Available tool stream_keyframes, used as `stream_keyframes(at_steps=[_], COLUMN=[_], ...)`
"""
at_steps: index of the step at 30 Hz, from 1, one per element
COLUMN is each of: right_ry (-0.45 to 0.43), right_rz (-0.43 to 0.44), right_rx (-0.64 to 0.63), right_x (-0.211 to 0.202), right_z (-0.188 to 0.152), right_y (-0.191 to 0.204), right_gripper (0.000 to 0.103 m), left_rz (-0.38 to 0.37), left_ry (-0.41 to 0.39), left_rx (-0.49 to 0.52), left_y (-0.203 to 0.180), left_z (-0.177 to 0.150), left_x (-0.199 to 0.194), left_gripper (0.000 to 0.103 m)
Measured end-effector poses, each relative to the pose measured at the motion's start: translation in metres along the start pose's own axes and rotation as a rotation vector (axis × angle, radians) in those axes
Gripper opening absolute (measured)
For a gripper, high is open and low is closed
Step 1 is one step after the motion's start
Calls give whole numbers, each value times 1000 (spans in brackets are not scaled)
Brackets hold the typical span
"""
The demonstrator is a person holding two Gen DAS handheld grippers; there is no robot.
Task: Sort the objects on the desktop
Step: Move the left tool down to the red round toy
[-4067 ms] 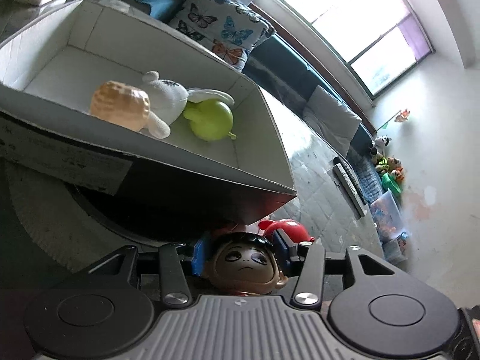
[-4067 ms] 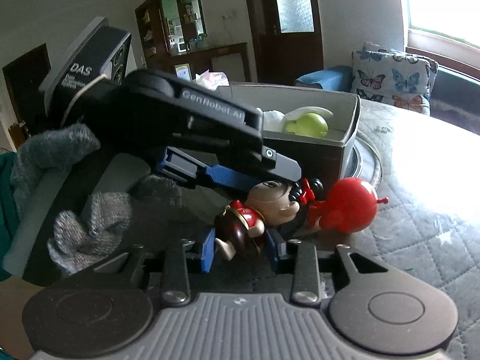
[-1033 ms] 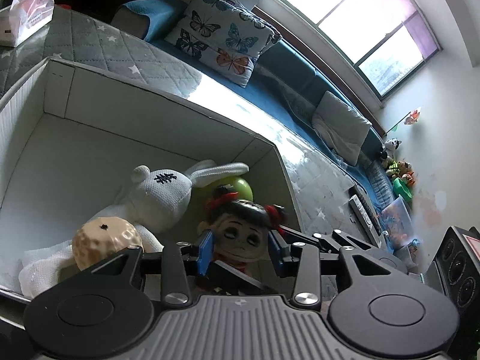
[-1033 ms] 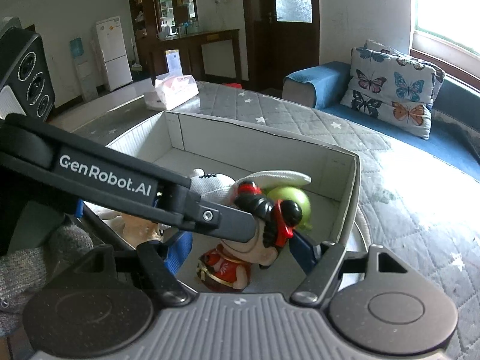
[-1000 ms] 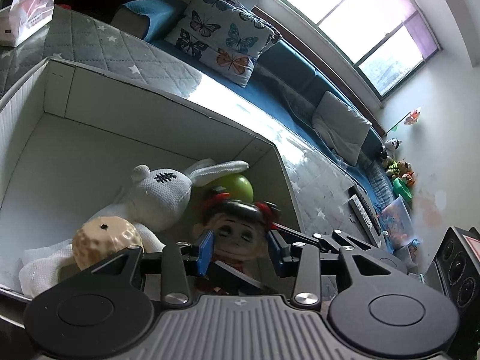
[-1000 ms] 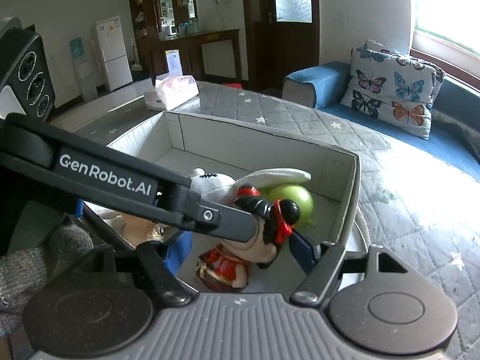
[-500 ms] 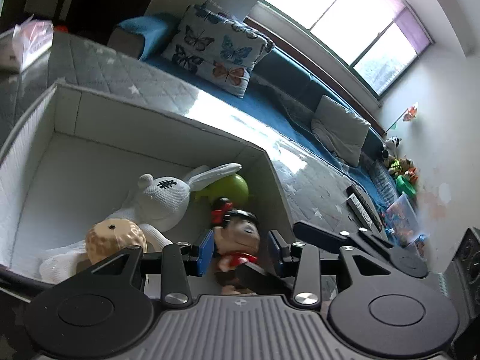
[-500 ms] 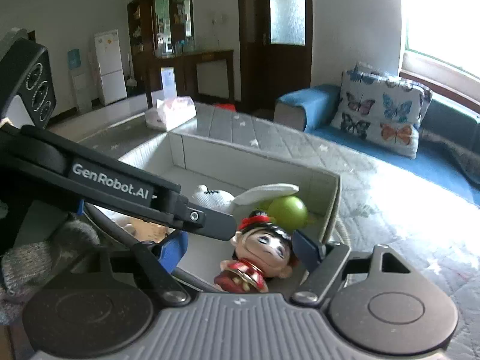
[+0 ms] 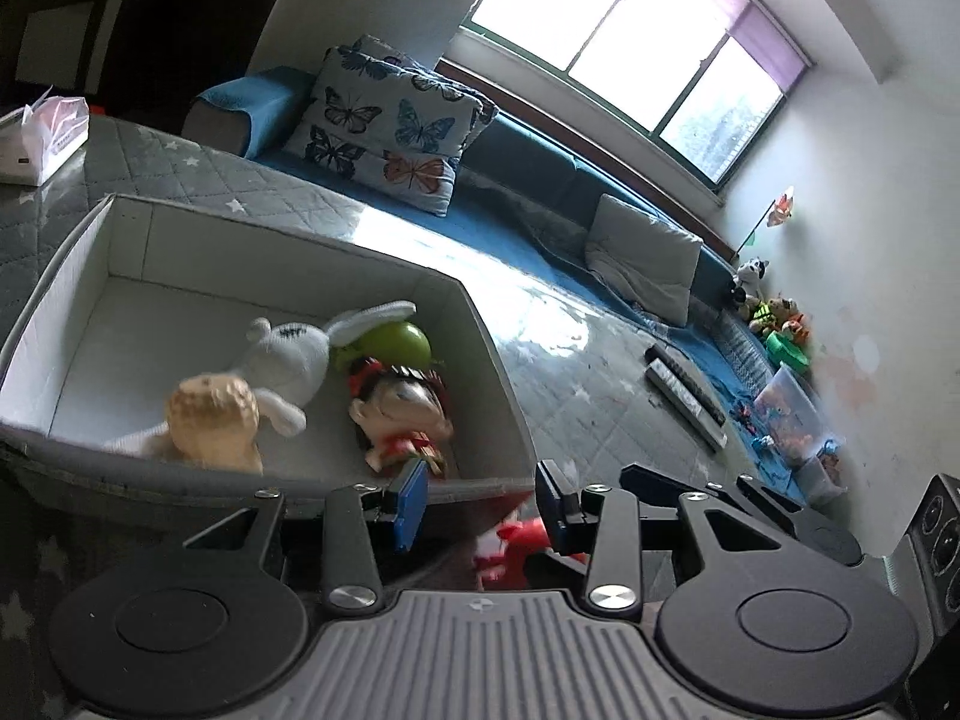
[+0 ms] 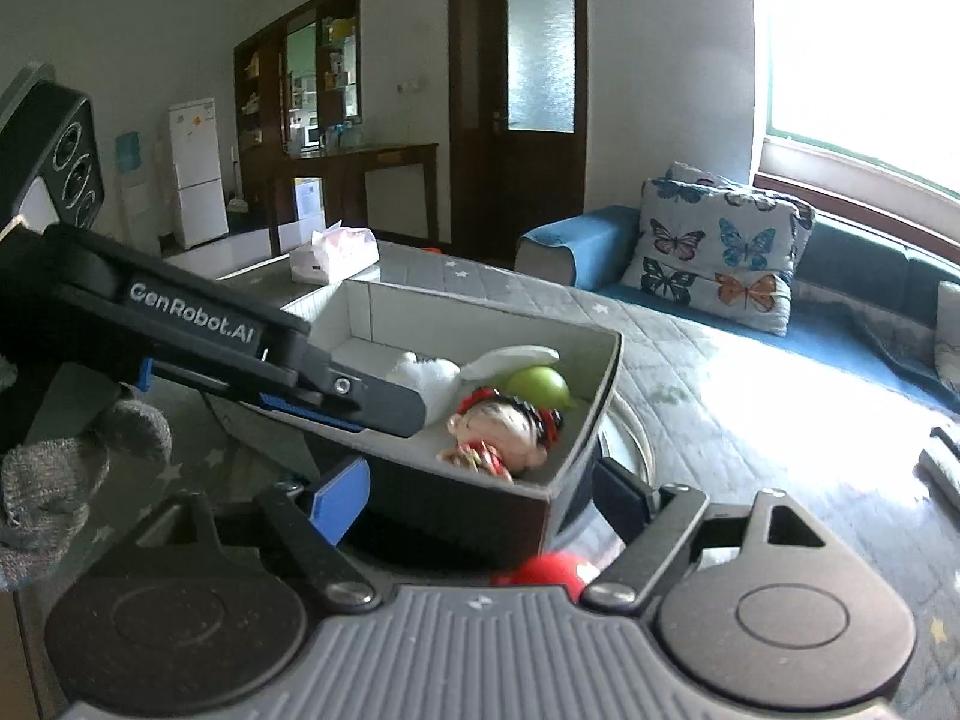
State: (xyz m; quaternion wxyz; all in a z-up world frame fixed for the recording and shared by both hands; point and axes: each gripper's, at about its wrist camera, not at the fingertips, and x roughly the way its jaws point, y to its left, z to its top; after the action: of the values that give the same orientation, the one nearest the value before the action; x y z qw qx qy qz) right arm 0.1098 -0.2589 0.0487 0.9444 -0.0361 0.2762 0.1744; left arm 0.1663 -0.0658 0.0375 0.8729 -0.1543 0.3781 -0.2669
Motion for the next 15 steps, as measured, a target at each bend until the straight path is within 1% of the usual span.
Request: stream_keyframes(at_steps=[8,15], right_ry=[34,73], right_rz=[-23,-60], right_rx=[76,126], right_x=[-16,-13], right_z=[-37,-59], right_y=[-6,-12], right_gripper=[87,88], left_rz=[42,44], left_ry=[49,93], left_rx=[49,8], left_y=[-7,-2], left_z=[-33,-46], left_x=[7,18], left_gripper=[42,42])
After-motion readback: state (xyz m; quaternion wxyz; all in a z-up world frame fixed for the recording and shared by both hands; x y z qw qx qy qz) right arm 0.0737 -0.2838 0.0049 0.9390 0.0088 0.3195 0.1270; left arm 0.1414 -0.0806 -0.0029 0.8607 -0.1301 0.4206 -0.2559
